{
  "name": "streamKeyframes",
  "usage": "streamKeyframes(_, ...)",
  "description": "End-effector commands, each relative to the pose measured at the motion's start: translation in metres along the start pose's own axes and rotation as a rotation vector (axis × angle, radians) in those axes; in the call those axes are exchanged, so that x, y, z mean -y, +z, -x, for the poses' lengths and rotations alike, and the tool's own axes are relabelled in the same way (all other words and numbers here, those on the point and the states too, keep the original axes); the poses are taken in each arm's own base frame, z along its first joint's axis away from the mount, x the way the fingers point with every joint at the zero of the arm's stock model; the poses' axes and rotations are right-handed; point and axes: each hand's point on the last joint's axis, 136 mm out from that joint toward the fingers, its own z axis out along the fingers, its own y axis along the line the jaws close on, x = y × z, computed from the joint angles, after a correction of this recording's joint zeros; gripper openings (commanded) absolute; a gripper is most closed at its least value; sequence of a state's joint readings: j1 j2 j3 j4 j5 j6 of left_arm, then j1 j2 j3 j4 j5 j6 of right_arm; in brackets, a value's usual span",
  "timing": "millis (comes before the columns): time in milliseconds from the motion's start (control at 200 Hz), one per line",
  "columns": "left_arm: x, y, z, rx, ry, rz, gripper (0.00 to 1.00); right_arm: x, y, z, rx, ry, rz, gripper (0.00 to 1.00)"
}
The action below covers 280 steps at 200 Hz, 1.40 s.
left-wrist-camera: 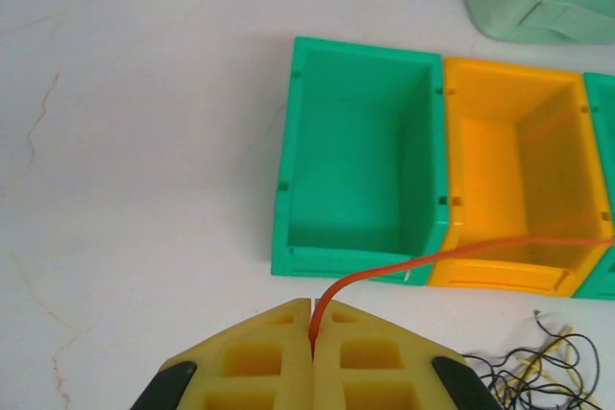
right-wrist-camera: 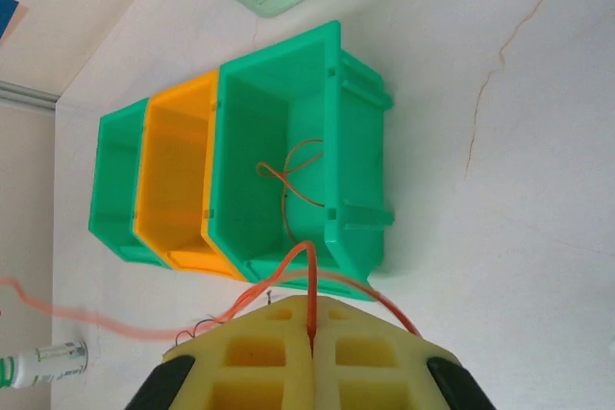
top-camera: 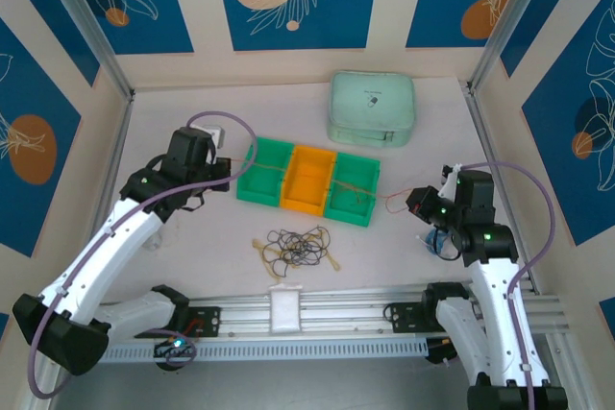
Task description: Untangle the cables
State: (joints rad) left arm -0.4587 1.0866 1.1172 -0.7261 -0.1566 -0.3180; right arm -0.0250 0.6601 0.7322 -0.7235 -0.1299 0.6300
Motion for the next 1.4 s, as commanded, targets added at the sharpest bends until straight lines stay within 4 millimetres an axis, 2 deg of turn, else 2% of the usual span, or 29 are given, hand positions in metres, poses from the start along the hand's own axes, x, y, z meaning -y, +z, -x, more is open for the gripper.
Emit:
streamKeyframes(0,-0.009,0.003,-0.007,-0.022,-0.037,0.003,0.00,-0.002,-0.007,0.000,-0.008,-0.022,0.006,0.00)
streamKeyframes(455,-0.036,0.003,-0.014,-0.025,-0.083,0.048,0.00,0.030,-0.011,0.017,0.052,-0.002,-0.106,0.00)
streamKeyframes(735,-0.035,-0.015,0.009,0.036,-0.078,0.031,0.00,0.050,-0.004,0.025,0.078,0.011,-0.189,0.00)
streamKeyframes(905,-0.026,-0.034,0.030,0.089,-0.070,-0.007,0.00,0.056,-0.003,0.030,0.104,0.021,-0.215,0.00)
streamKeyframes(1015,-0.006,-0.039,0.038,0.096,-0.074,-0.120,0.00,0.029,0.004,0.029,0.073,0.002,-0.065,0.00)
streamKeyframes(1175,0.054,-0.018,0.031,0.020,-0.086,-0.468,0.00,-0.029,0.010,0.011,-0.065,-0.110,0.141,0.00)
streamKeyframes(1200,0.061,-0.015,0.030,0.016,-0.089,-0.507,0.04,-0.039,0.010,0.006,-0.094,-0.147,0.157,0.00)
streamKeyframes(1275,0.076,-0.008,0.024,0.004,-0.069,-0.572,0.27,-0.057,0.007,-0.006,-0.156,-0.229,0.179,0.00)
streamKeyframes(1396,0.093,-0.004,0.022,0.007,-0.026,-0.627,0.38,-0.076,0.002,-0.019,-0.223,-0.308,0.196,0.00)
